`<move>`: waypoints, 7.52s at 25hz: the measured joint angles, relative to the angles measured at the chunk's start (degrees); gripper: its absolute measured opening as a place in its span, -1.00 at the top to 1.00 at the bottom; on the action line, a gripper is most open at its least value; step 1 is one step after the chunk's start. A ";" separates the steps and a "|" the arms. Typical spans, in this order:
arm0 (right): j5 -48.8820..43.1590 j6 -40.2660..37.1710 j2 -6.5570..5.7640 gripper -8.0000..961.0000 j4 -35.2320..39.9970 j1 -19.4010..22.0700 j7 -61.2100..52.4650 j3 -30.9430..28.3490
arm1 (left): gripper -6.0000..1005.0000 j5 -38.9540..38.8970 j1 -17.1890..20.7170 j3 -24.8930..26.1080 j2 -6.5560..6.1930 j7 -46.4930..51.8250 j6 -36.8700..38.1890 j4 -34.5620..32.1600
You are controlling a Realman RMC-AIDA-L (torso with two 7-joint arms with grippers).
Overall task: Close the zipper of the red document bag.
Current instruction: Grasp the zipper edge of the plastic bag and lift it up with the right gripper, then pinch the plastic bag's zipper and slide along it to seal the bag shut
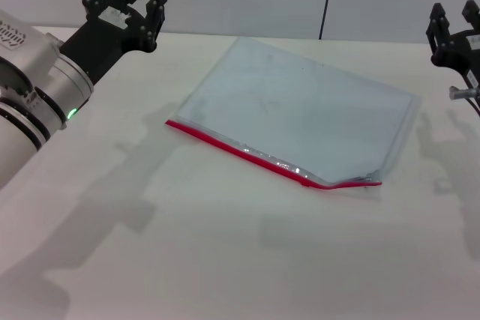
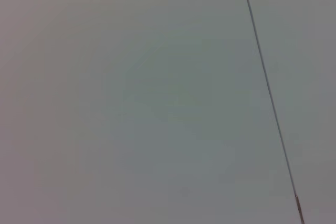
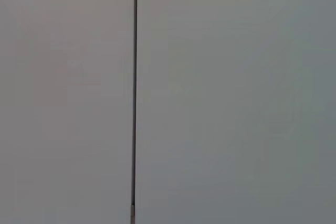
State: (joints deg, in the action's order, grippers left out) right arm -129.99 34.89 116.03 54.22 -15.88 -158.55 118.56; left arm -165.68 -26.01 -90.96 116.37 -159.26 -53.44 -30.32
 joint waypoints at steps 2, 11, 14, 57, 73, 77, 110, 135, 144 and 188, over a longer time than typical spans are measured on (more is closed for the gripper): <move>0.00 0.00 0.04 0.05 0.00 0.07 0.00 0.00 | 0.43 0.00 0.00 0.00 0.00 0.00 0.00 0.00; 0.01 0.00 0.07 0.05 -0.36 -0.04 -0.04 -0.11 | 0.43 0.00 0.00 0.00 0.00 0.00 0.06 0.00; 0.06 -0.01 0.07 0.05 -0.42 -0.05 -0.07 -0.10 | 0.43 0.00 0.00 0.02 0.00 0.00 0.09 0.00; -16.09 -75.10 -1.11 -0.06 37.87 11.32 22.73 -9.76 | 0.41 0.38 0.34 0.09 -0.70 3.08 4.75 -0.20; -16.34 -81.37 -0.24 -0.13 36.24 8.73 30.58 -10.34 | 0.41 0.44 0.18 0.61 -0.61 3.07 4.74 -0.14; -16.36 -81.36 -0.21 -0.13 32.93 6.26 30.60 -10.60 | 0.41 0.45 0.18 0.62 -0.54 3.07 4.74 -0.13; -19.34 -80.76 0.00 -0.12 23.50 -0.84 29.97 -12.99 | 0.41 0.53 -0.01 0.61 -0.44 3.07 4.75 -0.26; -18.63 -79.18 -0.02 -0.12 17.40 -5.98 29.89 -13.03 | 0.41 0.53 -0.09 0.40 -0.35 3.07 4.75 -0.36; -18.52 -79.27 -0.02 -0.03 15.10 -7.77 29.53 -13.01 | 0.41 0.53 -0.15 0.27 -0.35 3.07 4.75 -0.40; -16.82 -79.82 -0.02 0.89 33.96 3.02 29.43 -19.12 | 0.32 69.08 -9.55 0.53 -6.56 61.17 4.59 -19.50</move>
State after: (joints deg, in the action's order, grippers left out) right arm -146.81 -44.94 116.01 88.18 -12.87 -129.12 99.44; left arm -96.60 -35.56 -90.43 109.80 -98.09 -48.85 -49.81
